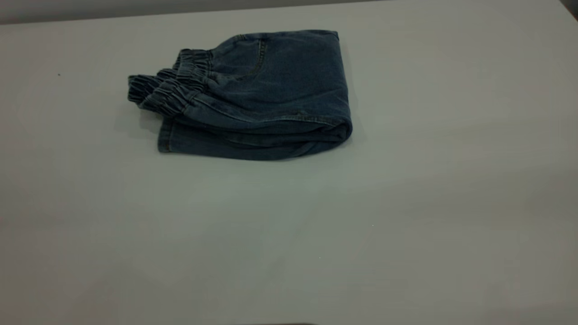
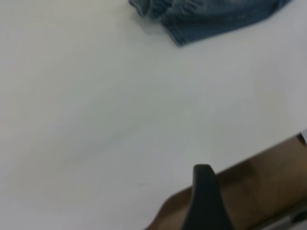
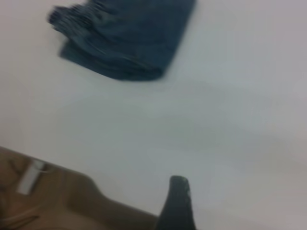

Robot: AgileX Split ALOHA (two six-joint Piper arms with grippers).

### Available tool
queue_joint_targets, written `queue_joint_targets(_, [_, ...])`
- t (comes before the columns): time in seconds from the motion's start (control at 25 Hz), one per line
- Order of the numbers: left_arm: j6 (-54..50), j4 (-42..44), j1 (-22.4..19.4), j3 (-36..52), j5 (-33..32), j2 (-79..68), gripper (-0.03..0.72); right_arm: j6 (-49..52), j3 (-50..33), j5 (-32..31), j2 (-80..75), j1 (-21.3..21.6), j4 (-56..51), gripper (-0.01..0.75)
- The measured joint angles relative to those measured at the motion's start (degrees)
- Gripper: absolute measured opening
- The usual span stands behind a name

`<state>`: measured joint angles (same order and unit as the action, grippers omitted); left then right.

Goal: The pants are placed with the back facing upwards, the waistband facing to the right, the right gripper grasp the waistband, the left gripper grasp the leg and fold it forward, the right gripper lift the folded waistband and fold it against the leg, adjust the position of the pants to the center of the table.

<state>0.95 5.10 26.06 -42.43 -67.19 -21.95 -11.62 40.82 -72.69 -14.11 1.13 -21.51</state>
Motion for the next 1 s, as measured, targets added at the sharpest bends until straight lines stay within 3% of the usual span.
queue_joint_targets(0.4, [1.22,-1.86,0.00,7.48,0.20,0.56,0.464,1.88,-11.83,5.63,5.81,0.00,9.89,0.553])
queue_joint_targets(0.68, [3.96,-5.98,0.00,14.00,2.39,0.56,0.464,3.02,-13.60,7.28,5.81,0.00,10.69,0.553])
queue_joint_targets(1.0, [5.03,-6.86,0.00,14.17,3.41,0.56,0.464,3.88,-13.60,7.38,8.53,0.00,11.31,0.553])
